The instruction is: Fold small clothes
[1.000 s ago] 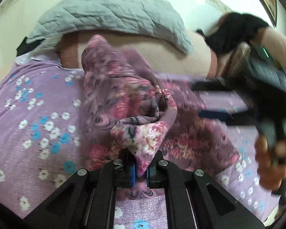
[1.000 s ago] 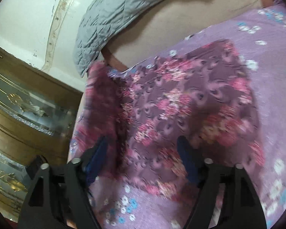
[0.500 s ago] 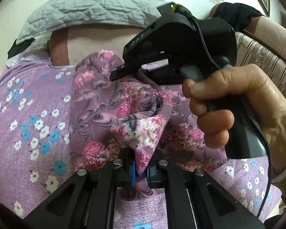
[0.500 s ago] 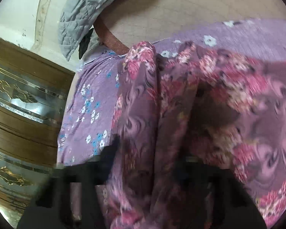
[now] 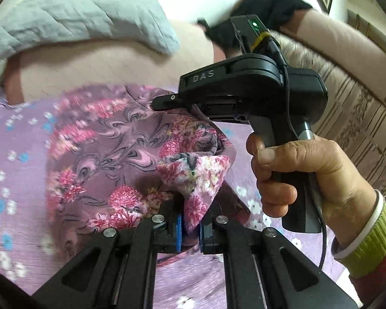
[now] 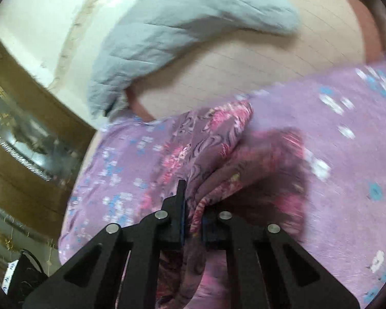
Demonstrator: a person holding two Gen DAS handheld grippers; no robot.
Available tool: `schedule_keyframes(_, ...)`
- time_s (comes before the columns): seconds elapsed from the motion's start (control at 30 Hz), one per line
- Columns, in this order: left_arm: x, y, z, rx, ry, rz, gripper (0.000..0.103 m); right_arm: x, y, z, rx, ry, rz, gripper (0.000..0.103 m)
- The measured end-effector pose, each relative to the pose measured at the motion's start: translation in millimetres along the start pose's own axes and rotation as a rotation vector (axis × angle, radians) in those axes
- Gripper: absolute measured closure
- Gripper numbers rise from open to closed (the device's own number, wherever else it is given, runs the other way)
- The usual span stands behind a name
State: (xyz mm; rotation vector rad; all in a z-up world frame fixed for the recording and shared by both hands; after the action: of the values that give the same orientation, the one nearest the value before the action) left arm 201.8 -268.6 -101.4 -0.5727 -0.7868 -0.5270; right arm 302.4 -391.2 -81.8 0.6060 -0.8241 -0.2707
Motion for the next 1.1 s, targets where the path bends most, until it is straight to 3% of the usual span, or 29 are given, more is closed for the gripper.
schedule_keyframes(0.1,-8.8,-1.1,-20.3,0.01,0.041,0.002,0.095,-7.1,-20.1,-3.2,-0.006,0.015,-0.014,0.093)
schedule_keyframes(0.27,-6.1,0.0,-25.1,-0.013,0.025,0.012,0.095,-3.6,-18.1,5.4,0.0,-0.019,0.029,0.093)
schedule_keyframes(0.47,-20.7,-3.0,-45.0,-0.014,0.096,0.021,0.09,-13.7,-35.3,-2.8,-0.093,0.024,0.046,0.09)
schedule_keyframes(0.6,-26.8,5.7,-37.7,-0.034,0.11,0.038,0.083,-19.5,-42.6,0.5,-0.123,-0.005,0.03,0.076)
schedule_keyframes(0.7,-28.1,8.8,-23.4,-0.045,0.103,0.046,0.072,-17.7,-48.6,4.6,-0.057,-0.003,-0.061,0.072)
schedule_keyframes(0.73,-28.9,10.0,-19.6,-0.044,0.103,0.052,0.071,-17.1,-49.3,3.6,-0.035,0.004,-0.082,0.067)
schedule_keyframes(0.8,-31.2,13.0,-14.7,-0.041,0.108,0.064,0.066,-13.6,-45.4,0.2,-0.018,-0.008,-0.088,0.047)
schedule_keyframes(0.93,-40.3,18.3,-12.7,-0.023,0.138,0.06,0.066,-2.3,-42.9,-9.9,-0.025,-0.041,-0.128,0.042)
schedule_keyframes(1.1,-49.7,19.0,-19.0,-0.018,0.16,0.067,0.066,22.5,-38.4,0.6,0.14,-0.157,-0.197,0.04)
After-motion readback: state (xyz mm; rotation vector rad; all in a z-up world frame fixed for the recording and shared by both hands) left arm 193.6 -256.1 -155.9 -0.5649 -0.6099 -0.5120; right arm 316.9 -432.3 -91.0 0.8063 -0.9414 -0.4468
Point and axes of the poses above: each gripper's, at about its wrist camera, not at the fingertips, and z roughly against the way its jaws point, y to its left, x to its top, the point moved 1 cm from there along -z, roughly the way its jaws point, and after that the axes turned 9 degrees about -y, right-handed, at the moved point
